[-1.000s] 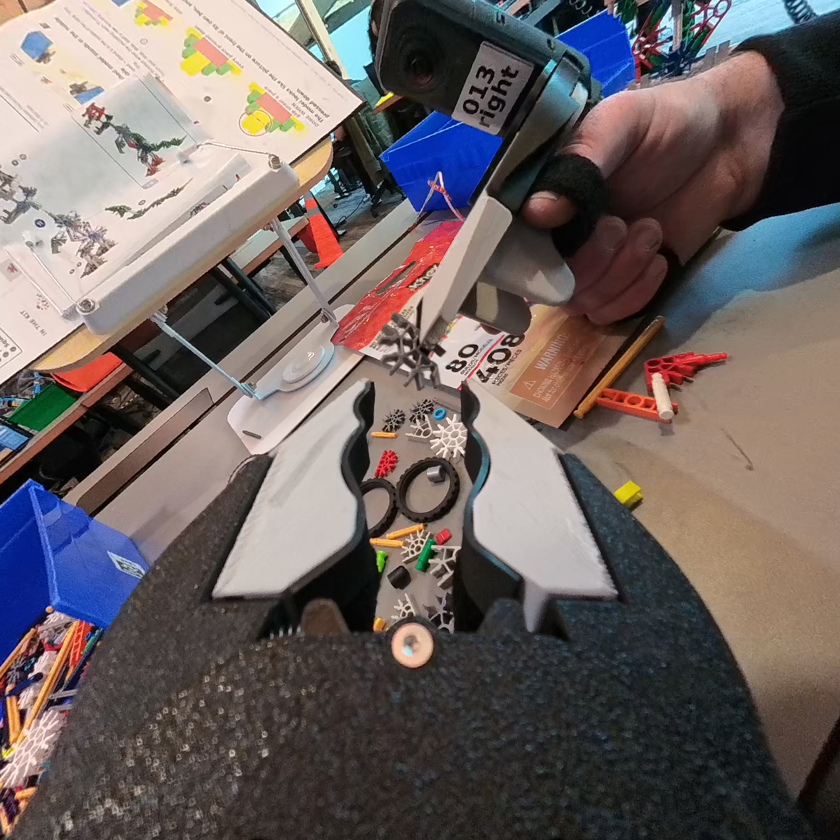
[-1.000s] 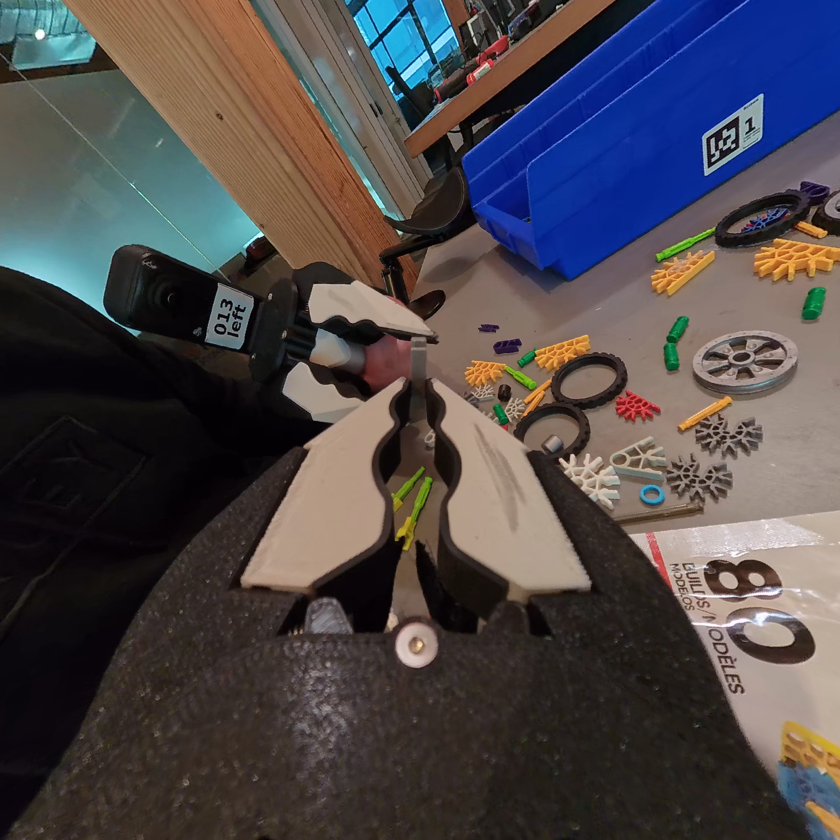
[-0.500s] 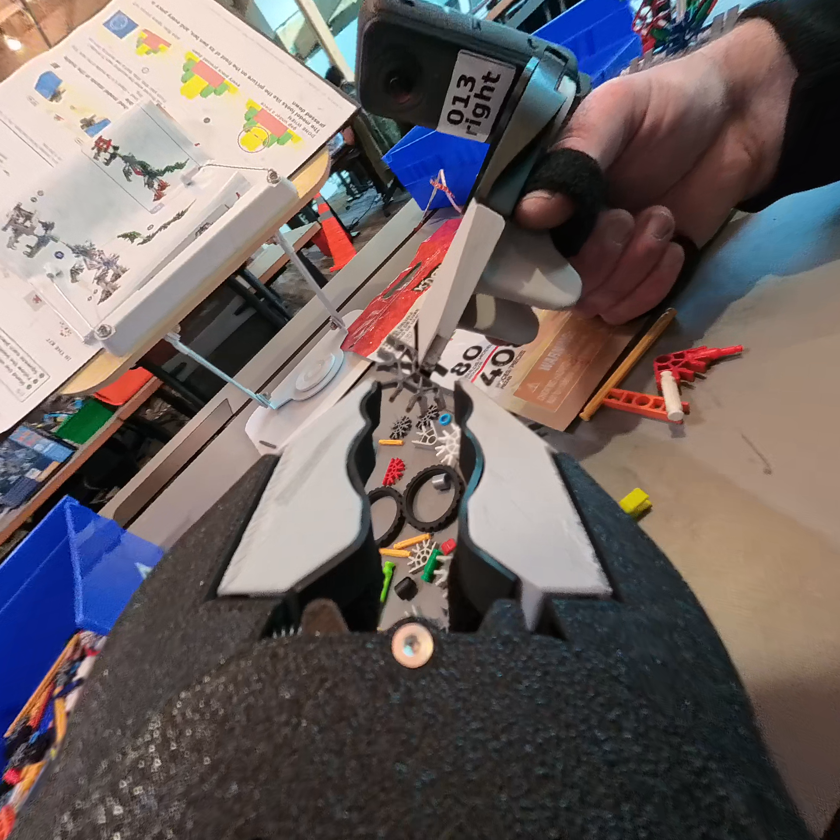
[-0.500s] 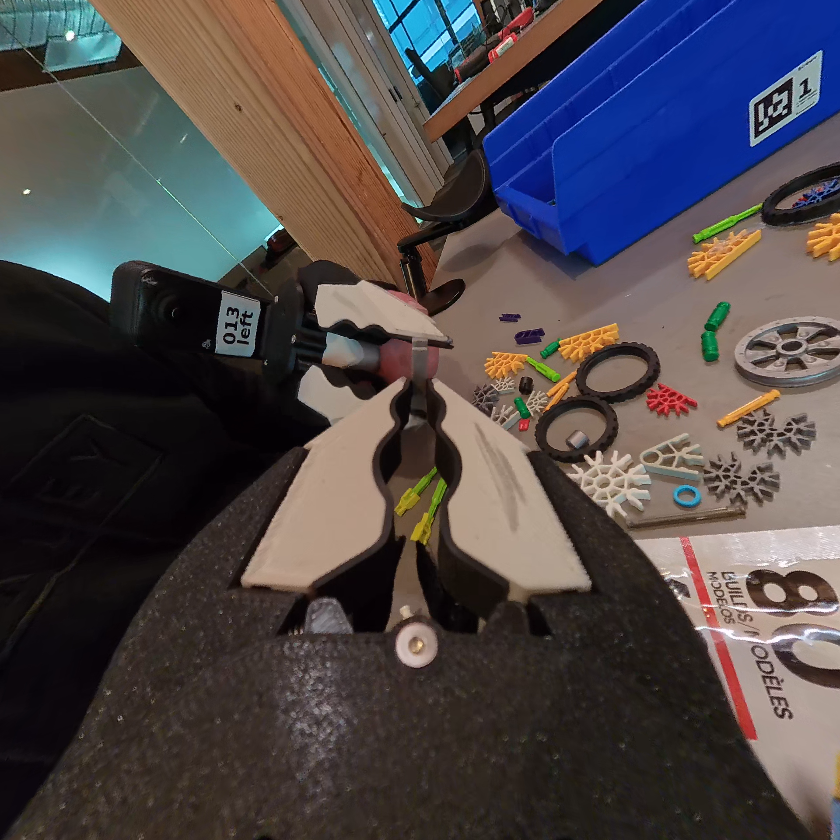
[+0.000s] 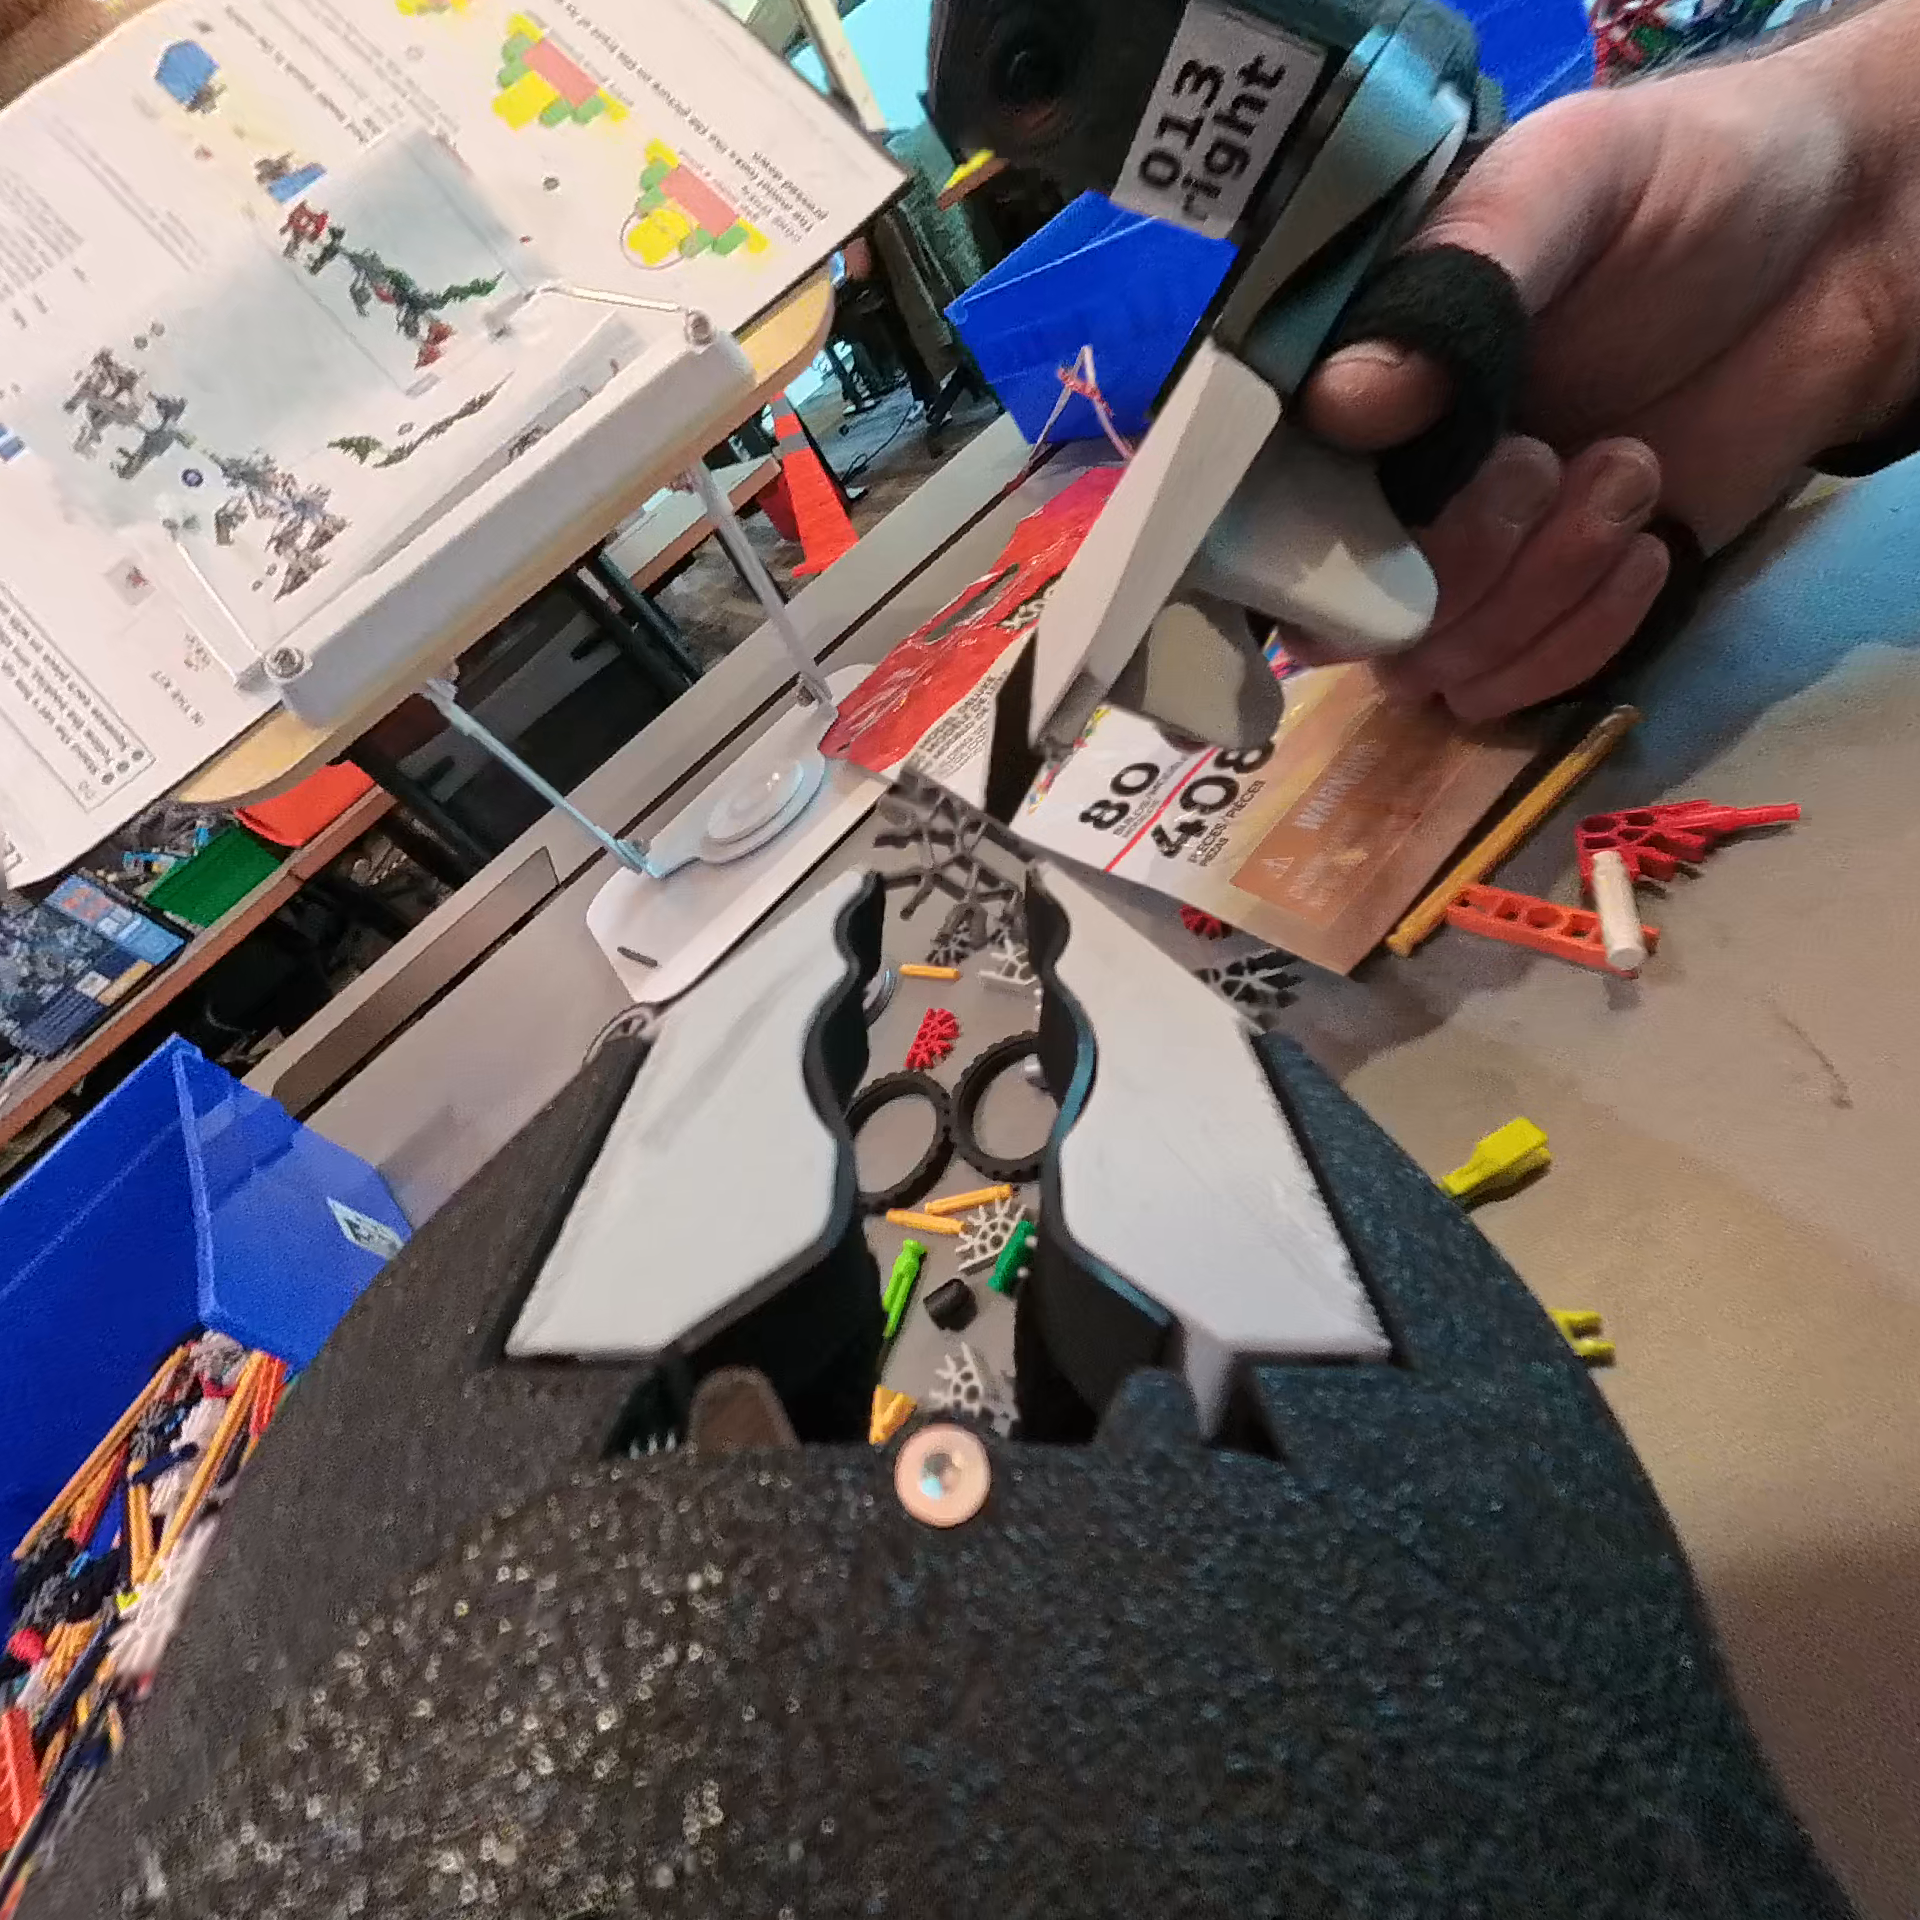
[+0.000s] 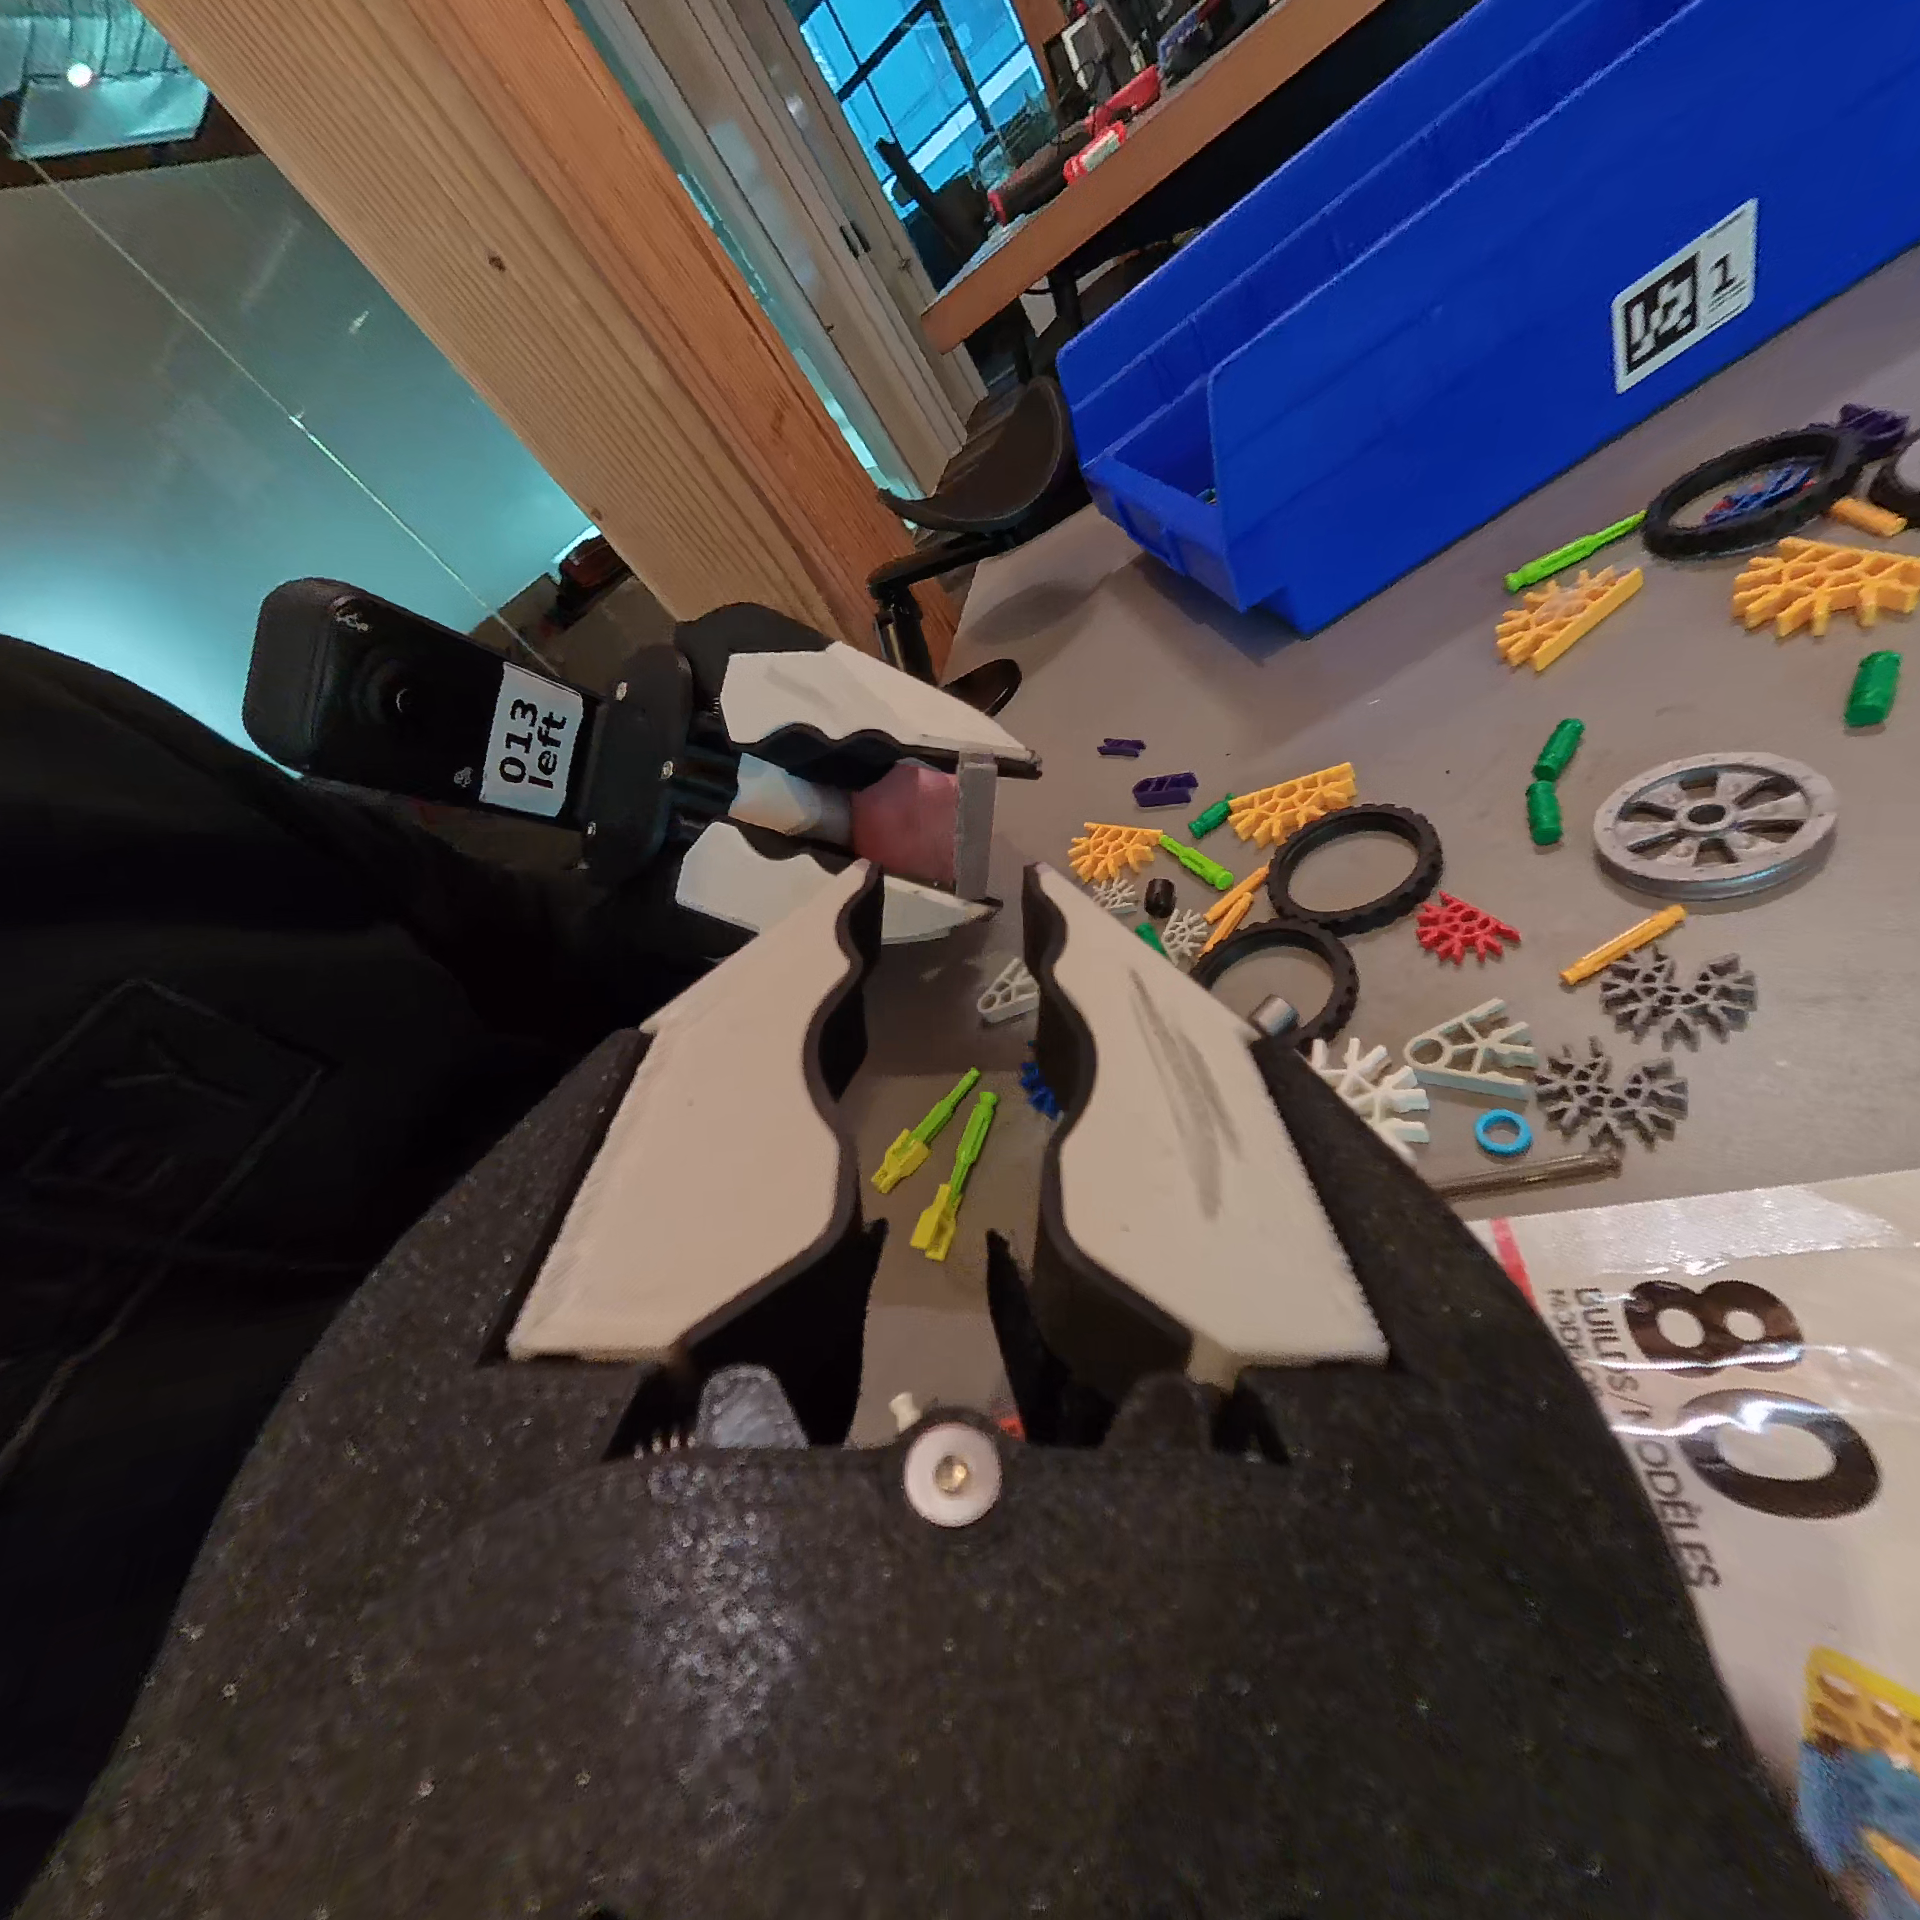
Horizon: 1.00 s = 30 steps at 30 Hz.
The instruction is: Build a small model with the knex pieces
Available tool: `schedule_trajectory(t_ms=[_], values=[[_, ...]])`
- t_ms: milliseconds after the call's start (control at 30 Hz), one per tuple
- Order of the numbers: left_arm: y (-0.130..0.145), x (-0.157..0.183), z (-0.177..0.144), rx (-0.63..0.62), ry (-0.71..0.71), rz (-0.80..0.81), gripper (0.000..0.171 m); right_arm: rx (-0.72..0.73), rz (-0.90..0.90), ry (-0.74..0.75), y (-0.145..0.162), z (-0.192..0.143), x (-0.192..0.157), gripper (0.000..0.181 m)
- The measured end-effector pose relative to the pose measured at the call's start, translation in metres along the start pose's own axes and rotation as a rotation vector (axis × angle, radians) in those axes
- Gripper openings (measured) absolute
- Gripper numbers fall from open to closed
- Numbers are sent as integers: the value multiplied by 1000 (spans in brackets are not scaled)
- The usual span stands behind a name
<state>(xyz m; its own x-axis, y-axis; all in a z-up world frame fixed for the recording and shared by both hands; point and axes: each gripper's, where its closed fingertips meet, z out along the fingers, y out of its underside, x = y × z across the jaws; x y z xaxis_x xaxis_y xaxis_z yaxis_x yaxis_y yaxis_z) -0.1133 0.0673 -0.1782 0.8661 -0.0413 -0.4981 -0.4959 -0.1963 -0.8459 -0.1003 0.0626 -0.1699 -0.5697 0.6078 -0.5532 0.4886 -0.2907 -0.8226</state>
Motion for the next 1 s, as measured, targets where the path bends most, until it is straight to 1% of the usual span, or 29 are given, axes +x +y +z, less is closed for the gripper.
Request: schedule_trajectory(t_ms=[233,367,500,667,1000], values=[[16,-7,2,-60,-4,-53,25,111,-28,99,-25,-20,14,25],[21,-8,4,-82,-5,-60,25,194,-30,179,-40,-36,27,24],[24,-7,5,-99,0,-67,25,259,-36,226,-53,-49,32,24],[26,-7,6,-110,2,-71,25,298,-46,250,-62,-59,34,24],[28,-7,5,-124,3,-68,25,293,-53,257,-62,-58,33,24]])
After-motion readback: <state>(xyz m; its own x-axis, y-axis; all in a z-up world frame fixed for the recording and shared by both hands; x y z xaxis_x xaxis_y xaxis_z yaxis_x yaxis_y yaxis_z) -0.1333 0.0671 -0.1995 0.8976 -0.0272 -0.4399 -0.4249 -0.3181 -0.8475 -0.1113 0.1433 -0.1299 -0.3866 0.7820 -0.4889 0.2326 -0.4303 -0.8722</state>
